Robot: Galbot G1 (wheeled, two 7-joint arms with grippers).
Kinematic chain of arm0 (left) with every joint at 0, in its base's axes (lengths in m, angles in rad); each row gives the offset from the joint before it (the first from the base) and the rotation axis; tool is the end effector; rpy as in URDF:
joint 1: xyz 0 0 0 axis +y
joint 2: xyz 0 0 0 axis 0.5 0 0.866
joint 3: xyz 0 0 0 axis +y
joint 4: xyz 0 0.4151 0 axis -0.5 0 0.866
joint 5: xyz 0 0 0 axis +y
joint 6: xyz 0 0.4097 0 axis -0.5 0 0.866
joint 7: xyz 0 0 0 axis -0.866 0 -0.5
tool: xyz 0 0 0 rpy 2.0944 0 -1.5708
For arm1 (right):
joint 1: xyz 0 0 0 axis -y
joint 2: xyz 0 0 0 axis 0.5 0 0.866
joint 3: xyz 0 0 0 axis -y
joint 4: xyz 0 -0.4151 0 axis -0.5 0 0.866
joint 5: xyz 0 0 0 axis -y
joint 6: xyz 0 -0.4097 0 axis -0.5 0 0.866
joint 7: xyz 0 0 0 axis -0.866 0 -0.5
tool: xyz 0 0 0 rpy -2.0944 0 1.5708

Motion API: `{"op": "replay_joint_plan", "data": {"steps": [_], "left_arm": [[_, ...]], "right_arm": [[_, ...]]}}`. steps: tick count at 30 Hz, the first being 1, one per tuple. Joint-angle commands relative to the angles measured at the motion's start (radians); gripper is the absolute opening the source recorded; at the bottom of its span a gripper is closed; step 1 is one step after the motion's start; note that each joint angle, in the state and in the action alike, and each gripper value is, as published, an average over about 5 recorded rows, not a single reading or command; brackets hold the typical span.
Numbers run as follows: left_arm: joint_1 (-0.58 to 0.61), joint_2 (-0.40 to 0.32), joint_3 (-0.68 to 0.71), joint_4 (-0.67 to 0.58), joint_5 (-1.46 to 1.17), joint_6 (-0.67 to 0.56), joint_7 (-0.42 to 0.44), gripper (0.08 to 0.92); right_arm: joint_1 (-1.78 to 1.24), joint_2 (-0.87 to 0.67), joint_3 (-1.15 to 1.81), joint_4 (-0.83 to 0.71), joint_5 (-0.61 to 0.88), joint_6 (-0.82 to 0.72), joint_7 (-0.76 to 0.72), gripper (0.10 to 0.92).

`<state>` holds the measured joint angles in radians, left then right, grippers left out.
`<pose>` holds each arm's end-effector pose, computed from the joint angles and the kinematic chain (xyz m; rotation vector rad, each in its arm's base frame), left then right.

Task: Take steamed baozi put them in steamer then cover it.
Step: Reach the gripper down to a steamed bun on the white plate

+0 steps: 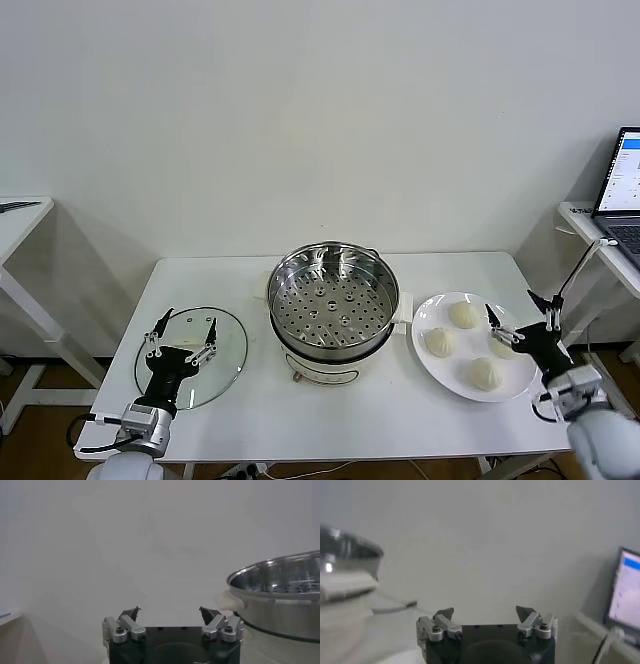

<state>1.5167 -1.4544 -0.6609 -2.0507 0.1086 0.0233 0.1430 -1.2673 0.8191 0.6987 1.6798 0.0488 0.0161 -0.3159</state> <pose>0.2221 0.0757 -0.3579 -0.1071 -3.0829 -0.4228 0.3428 -0.3049 -0.3044 0.3903 -2.7955 1.0412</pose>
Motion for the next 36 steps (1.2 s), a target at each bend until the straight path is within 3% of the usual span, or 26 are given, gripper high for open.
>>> {"op": "replay_joint_plan", "data": {"steps": [1, 8, 12, 20, 36], "left_arm": [[-0.003, 0.001, 0.008, -0.003, 0.001, -0.001, -0.001, 0.823], [0.0, -0.003, 0.003, -0.019, 0.0, 0.003, -0.004, 0.823], [0.0, -0.009, -0.001, -0.016, 0.0, 0.003, -0.003, 0.823], [-0.004, -0.014, -0.007, 0.001, 0.0, 0.004, 0.0, 0.823], [-0.008, -0.018, -0.022, 0.007, -0.002, 0.004, 0.0, 0.823]], "right_arm": [[0.368, -0.373, -0.331, -0.205, -0.218, -0.042, -0.338, 0.823], [0.819, -0.421, -0.809, -0.36, -0.228, -0.063, -0.706, 0.823], [1.056, -0.382, -1.048, -0.435, -0.239, -0.07, -0.806, 0.823], [1.272, -0.221, -1.279, -0.606, -0.281, -0.063, -0.867, 0.823], [1.249, 0.001, -1.267, -0.808, -0.382, -0.039, -0.858, 0.823]]}}
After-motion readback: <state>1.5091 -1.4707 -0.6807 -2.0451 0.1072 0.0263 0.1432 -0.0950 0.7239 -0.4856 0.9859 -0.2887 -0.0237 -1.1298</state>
